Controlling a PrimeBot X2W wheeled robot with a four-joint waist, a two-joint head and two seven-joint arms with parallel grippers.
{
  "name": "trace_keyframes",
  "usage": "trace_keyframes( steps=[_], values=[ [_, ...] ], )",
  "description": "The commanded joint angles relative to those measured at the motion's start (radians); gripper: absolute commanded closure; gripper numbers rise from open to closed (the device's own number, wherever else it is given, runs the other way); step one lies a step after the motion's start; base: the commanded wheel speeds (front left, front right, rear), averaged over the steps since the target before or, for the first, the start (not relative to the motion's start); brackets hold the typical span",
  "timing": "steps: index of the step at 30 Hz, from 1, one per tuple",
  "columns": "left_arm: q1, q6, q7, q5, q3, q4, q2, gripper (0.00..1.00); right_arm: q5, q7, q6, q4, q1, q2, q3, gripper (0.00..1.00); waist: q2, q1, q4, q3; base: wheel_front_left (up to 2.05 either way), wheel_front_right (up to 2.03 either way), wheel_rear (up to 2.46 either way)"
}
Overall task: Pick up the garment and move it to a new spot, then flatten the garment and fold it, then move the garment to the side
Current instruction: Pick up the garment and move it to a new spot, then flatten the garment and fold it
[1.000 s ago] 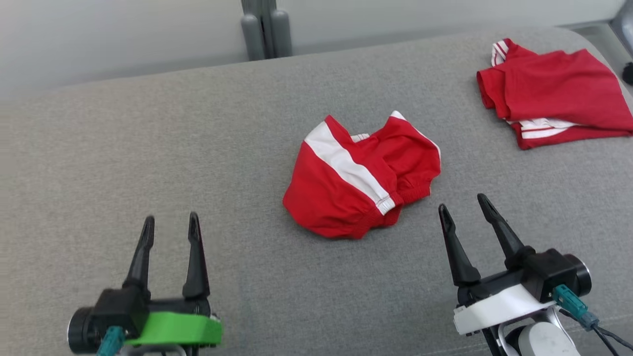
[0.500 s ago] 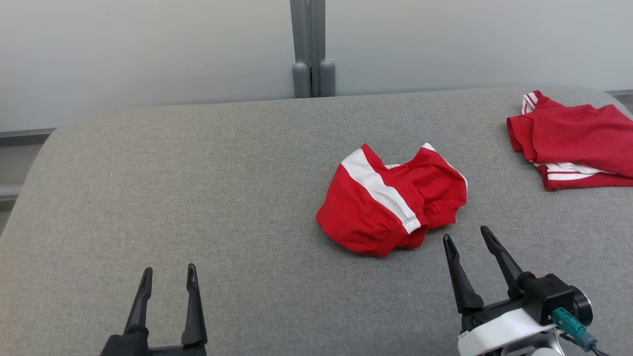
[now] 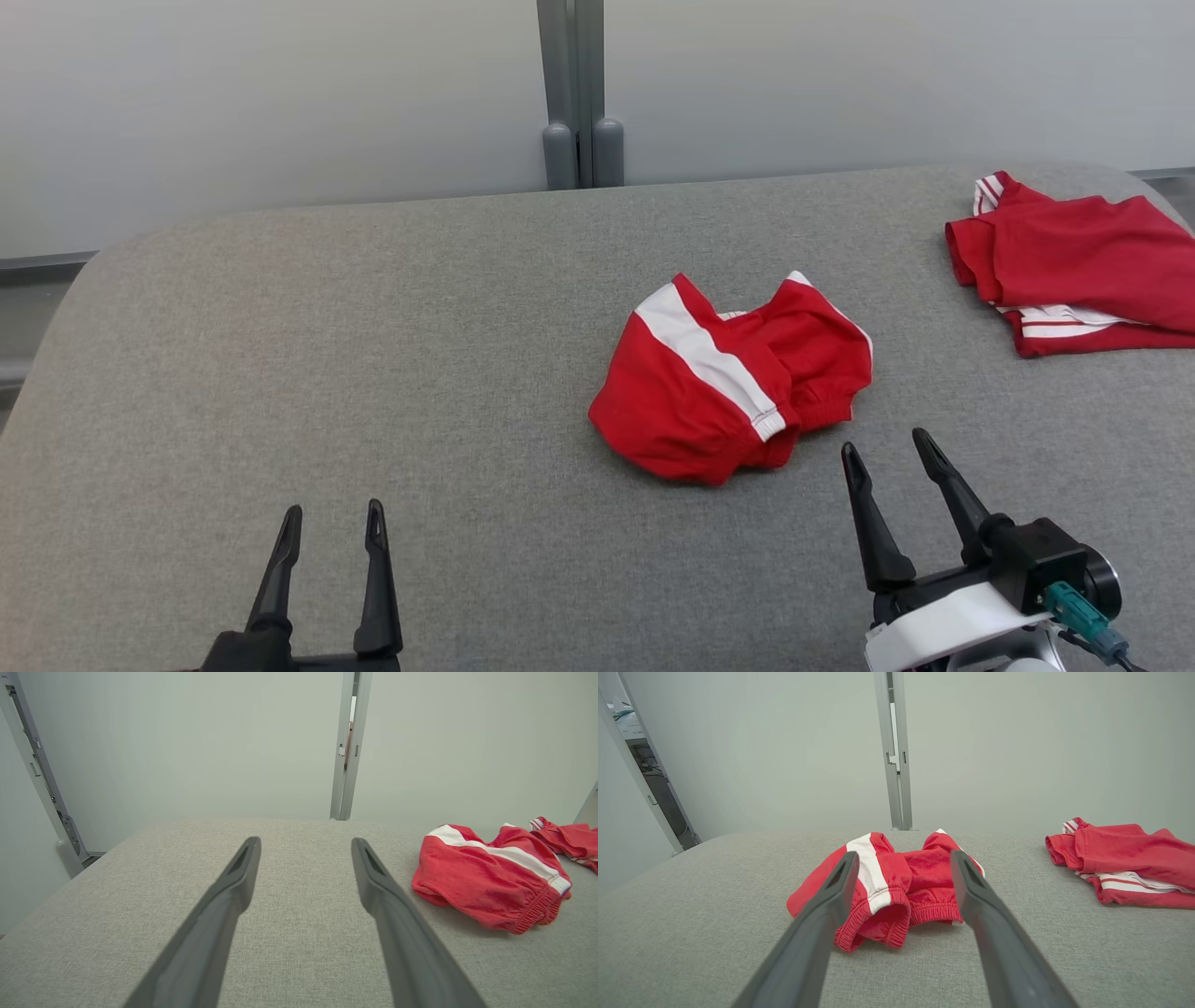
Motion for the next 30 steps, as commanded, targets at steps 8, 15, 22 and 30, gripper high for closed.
trace_keyframes(
  steps=[8,15,22,30],
  values=[
    [0.004,0.001,0.0,0.014,-0.011,0.005,0.0,0.0,0.004,0.0,-0.001,0.0,0.014,-0.001,-0.002,0.0,0.0,0.0,-0.005,0.0,0.0,0.0,0.0],
    [0.008,0.004,0.0,0.017,-0.021,0.006,0.0,0.0,0.004,0.0,-0.001,0.001,0.014,-0.004,-0.001,0.0,0.0,0.0,-0.008,-0.004,0.0,0.0,0.0],
    [0.004,0.001,0.0,0.025,-0.026,0.006,0.0,0.0,0.005,0.0,-0.001,-0.002,0.013,-0.004,-0.001,0.0,0.0,0.0,-0.011,-0.002,0.0,0.0,0.0],
    [0.0,0.002,0.0,0.022,-0.034,0.009,0.0,0.0,0.008,0.0,-0.001,-0.002,0.009,-0.005,0.0,0.0,0.0,0.0,-0.015,0.007,0.0,0.0,0.0]
  ],
)
